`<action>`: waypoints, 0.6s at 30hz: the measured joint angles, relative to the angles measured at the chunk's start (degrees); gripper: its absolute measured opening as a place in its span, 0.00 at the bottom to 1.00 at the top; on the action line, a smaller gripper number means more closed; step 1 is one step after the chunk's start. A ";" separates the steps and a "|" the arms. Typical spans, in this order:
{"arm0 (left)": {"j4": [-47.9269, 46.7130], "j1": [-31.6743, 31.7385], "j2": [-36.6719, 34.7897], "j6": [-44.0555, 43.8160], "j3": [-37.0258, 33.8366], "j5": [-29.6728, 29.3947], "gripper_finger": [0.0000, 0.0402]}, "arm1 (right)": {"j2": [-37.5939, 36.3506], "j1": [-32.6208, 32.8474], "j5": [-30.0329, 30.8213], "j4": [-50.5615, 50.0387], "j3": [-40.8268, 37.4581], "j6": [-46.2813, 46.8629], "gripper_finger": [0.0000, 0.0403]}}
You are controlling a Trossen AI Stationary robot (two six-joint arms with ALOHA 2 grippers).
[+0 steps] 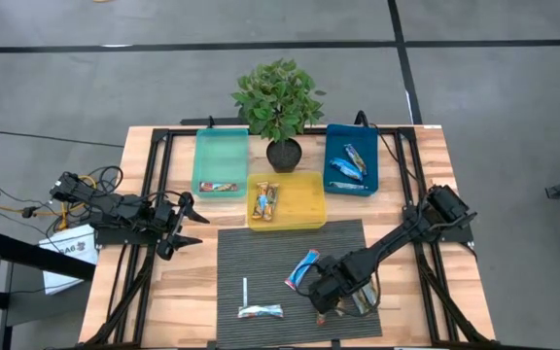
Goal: Pick and place Granola Bars by type
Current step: Put the orange granola bar into the yellow bin
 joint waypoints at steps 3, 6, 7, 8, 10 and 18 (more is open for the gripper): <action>0.02 0.00 0.01 0.11 0.00 0.00 0.66 | 0.10 0.00 0.00 1.11 0.06 -0.03 0.31; 0.01 -0.01 0.02 -0.04 0.00 0.02 0.66 | 0.10 -0.37 0.06 0.22 0.06 -0.69 0.32; 0.02 -0.02 0.02 0.04 0.02 0.00 0.66 | 0.10 -0.38 -0.02 0.16 0.06 -1.47 0.31; 0.00 0.00 0.02 0.14 0.00 0.00 0.66 | 0.10 -0.40 -0.03 0.24 0.06 -2.15 0.31; 0.02 0.00 0.02 0.02 0.01 0.01 0.66 | 0.10 -0.40 -0.03 0.28 0.06 -2.49 0.29; 0.00 0.00 0.02 -0.10 0.02 0.00 0.66 | 0.10 -0.40 0.02 0.87 0.06 -4.27 0.14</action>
